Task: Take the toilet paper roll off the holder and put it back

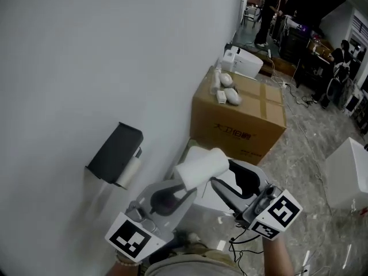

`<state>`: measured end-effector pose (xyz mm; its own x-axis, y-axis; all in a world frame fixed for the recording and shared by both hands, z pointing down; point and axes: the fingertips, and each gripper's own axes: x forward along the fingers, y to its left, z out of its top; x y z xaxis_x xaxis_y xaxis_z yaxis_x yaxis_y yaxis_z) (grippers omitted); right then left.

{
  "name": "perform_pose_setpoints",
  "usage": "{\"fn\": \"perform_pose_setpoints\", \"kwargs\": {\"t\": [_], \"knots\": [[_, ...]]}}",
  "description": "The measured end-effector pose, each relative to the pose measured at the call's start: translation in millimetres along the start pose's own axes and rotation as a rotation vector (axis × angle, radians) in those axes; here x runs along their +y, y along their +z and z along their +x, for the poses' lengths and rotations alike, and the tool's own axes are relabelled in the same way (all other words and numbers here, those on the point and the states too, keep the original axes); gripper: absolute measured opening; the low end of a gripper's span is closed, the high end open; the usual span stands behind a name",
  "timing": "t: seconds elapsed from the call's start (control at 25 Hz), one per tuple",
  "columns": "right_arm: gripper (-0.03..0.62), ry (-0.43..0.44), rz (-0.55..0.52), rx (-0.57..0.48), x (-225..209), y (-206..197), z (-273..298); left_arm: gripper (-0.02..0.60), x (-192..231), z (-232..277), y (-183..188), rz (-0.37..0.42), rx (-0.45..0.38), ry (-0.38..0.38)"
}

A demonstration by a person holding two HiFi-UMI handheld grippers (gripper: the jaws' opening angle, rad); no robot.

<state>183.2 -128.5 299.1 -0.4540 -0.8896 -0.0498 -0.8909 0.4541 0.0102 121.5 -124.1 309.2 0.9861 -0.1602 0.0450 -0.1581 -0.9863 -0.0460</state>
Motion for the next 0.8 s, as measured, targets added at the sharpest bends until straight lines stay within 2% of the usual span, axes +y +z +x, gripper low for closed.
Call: {"fn": "perform_pose_setpoints", "kwargs": {"t": [0.48,0.8], "knots": [[0.213,0.237,-0.064,-0.045,40,28,91,0.064,61,-66,22,0.078,0.01,0.295],[0.213,0.359,-0.058,-0.036,62,28,143,0.066,95,-100,29,0.15,-0.006,0.455]]}}
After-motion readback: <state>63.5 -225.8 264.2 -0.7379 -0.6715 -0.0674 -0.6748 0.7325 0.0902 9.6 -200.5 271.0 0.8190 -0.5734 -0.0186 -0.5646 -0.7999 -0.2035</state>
